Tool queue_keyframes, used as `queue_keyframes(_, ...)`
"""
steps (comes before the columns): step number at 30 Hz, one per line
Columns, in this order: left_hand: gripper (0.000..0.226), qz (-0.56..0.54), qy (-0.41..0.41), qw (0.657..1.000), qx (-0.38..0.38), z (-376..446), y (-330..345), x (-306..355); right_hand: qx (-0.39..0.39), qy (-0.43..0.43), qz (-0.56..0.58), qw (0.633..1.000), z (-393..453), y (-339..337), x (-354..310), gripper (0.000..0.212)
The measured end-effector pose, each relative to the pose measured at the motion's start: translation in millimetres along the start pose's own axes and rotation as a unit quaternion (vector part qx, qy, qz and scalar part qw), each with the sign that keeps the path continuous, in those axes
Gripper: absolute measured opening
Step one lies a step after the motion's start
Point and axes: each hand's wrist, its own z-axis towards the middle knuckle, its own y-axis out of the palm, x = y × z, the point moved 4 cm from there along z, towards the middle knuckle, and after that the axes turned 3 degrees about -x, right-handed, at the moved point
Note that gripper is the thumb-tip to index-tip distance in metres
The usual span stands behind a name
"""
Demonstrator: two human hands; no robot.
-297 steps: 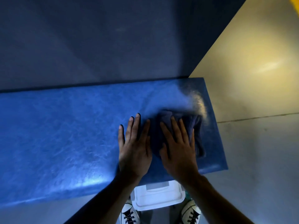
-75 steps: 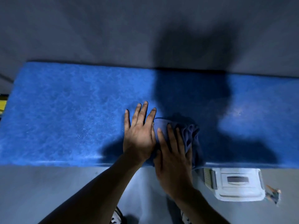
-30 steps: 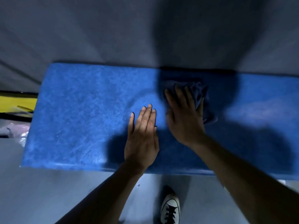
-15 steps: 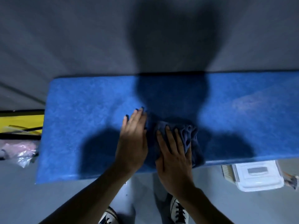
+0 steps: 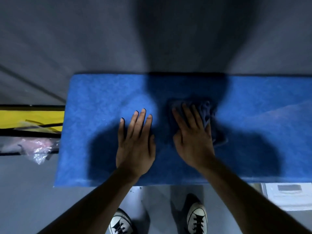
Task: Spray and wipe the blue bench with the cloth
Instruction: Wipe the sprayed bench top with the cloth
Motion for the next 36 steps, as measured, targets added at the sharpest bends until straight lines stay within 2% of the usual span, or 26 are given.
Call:
queue_keyframes(7, 0.056, -0.015, 0.012, 1.0, 0.006, 0.4, 1.2, -1.3, -0.018, -0.005, 0.022, 1.0, 97.2, -28.5, 1.2, 0.066)
queue_keyframes(12, 0.055, -0.035, 0.014, 0.999, 0.011, -0.6, 2.2, -1.3, -0.022, 0.014, 0.033, 0.999, 116.3, -31.1, -4.5, 0.065)
queue_keyframes(18, 0.056, -0.089, 0.014, 0.996, 0.021, -0.7, -0.9, -4.3, 0.012, 0.013, 0.047, 0.999, 71.8, -17.1, -21.8, 0.071)
queue_keyframes(25, 0.064, -0.178, 0.019, 0.983, 0.028, 1.5, -4.0, -10.5, 0.021, 0.008, 0.016, 1.0, -35.1, 19.1, -60.3, 0.072)
queue_keyframes(32, 0.057, -0.305, 0.003, 0.951, 0.054, 2.4, -13.3, -21.2, 0.027, 0.044, 0.017, 0.999, -107.8, 47.8, -98.3, 0.073)
queue_keyframes(34, 0.049, -0.305, -0.012, 0.949, 0.081, -0.1, -20.4, -35.3, 0.02, 0.056, 0.011, 0.998, -115.9, 53.4, -107.9, 0.074)
queue_keyframes(36, 0.046, -0.26, -0.038, 0.96, 0.095, -2.4, -30.5, -62.1, 0.017, 0.061, 0.006, 0.998, -117.8, 57.2, -116.4, 0.076)
